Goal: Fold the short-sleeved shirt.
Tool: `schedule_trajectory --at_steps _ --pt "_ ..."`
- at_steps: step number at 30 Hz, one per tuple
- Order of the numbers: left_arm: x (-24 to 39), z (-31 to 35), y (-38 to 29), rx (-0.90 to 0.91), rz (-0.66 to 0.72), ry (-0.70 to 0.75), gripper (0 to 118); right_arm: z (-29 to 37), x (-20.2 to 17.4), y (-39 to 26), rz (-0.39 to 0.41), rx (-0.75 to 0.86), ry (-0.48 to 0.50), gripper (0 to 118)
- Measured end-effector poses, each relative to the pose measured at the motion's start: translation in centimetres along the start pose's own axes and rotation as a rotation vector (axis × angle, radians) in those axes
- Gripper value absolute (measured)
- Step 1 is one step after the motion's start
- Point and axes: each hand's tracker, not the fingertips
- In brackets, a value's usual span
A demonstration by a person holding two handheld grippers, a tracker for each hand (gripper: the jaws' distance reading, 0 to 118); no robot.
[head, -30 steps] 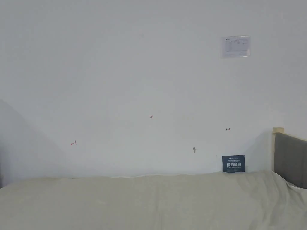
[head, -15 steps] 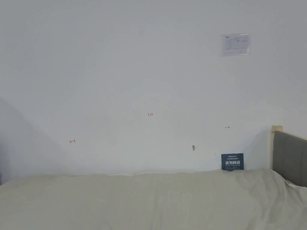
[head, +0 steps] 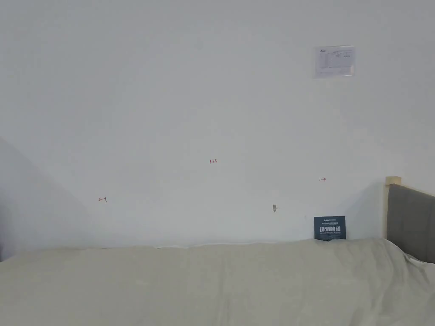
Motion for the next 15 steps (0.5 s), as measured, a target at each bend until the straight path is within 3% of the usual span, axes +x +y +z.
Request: schedule_trajectory --at_steps 1,2,3,4,6,15 --pt "0.1 0.0 0.0 0.001 -0.006 0.002 116 -0.2 0.0 -0.1 0.013 -0.008 -0.024 14" --pt "0.2 0.2 0.0 0.009 -0.005 0.003 100 -0.4 0.0 -0.1 0.007 -0.018 -0.03 11" --pt "0.2 0.3 -0.1 0.022 -0.002 0.003 64 -0.4 0.2 -0.2 -0.004 -0.017 -0.027 11" --pt "0.3 0.2 -0.1 0.03 -0.006 0.028 3 -0.4 0.5 -0.2 -0.025 -0.029 -0.016 11" --pt "0.3 -0.4 -0.3 0.015 0.006 0.078 0 -0.6 0.8 -0.2 -0.043 -0.056 -0.01 10" --pt "-0.9 -1.1 -0.8 -0.063 0.067 -0.002 0 -0.5 1.5 -0.1 -0.063 -0.045 -0.013 2"
